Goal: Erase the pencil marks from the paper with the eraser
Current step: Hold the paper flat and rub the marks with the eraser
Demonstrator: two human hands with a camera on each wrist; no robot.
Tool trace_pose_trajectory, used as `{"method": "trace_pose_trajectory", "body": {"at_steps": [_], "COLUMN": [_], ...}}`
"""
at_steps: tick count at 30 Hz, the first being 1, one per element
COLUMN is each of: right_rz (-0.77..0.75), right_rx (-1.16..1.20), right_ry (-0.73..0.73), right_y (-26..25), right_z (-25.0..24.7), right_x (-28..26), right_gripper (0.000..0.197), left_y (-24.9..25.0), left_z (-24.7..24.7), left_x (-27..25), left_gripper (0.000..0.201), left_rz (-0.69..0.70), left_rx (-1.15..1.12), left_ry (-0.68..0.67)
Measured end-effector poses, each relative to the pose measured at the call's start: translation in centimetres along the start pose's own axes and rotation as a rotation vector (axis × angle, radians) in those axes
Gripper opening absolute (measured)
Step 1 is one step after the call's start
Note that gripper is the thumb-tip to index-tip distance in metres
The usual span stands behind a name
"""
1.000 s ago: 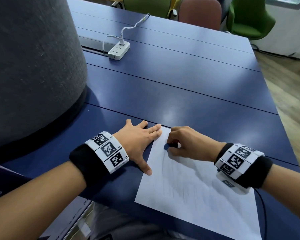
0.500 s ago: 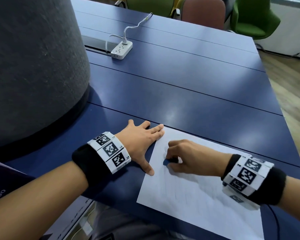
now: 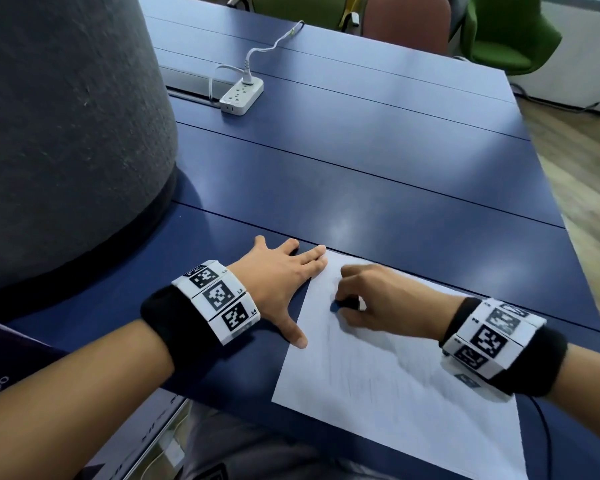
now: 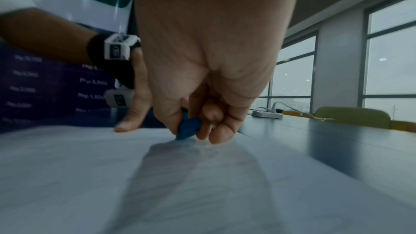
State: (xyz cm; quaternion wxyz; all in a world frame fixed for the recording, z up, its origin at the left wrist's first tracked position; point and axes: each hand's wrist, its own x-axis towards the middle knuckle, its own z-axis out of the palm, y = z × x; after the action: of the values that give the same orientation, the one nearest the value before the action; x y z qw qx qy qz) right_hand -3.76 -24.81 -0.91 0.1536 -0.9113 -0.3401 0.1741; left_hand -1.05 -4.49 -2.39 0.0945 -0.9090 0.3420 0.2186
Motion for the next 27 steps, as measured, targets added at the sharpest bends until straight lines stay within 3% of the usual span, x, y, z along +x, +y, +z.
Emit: {"method": "trace_pose_trajectory", "body": {"at_steps": [3, 7, 12, 17, 21, 25, 27], "right_rz": [-0.033, 0.065, -0.044, -0.003, -0.056, 0.033, -0.024], "right_rx": [0.007, 0.009, 0.011, -0.02, 0.012, -0.006, 0.014], "right_ry": [-0.092, 0.012, -0.099, -0.001, -0.11, 0.018, -0.025], "right_y": [-1.2, 0.2, -1.5, -0.6, -2.1, -0.8, -1.7], "right_z": [0.3, -0.5, 0.3, -0.2, 0.4, -0.4, 0.3], "right_x": [-0.5, 0.5, -0.6, 0.3, -0.4, 0.8, 0.5], "right_gripper": [0.017, 0.013, 0.014, 0.015, 0.016, 0.016, 0.015], "left_y": [0.0, 0.0, 0.0, 0.1, 0.2, 0.1, 0.2], "left_z": [0.0, 0.0, -0.1, -0.1, -0.1, -0.1, 0.0], "left_x": [-0.1, 0.0, 0.0, 0.1, 0.0, 0.0, 0.0], "left_gripper": [0.134, 0.134, 0.135, 0.134, 0.137, 0.138, 0.138], "left_rz": [0.005, 0.001, -0.002, -0.003, -0.007, -0.009, -0.01], "left_rx": [0.013, 0.024, 0.036, 0.043, 0.042, 0.038, 0.042], "left_ry": [-0.001, 0.001, -0.008, -0.006, -0.019, -0.008, -0.012]}}
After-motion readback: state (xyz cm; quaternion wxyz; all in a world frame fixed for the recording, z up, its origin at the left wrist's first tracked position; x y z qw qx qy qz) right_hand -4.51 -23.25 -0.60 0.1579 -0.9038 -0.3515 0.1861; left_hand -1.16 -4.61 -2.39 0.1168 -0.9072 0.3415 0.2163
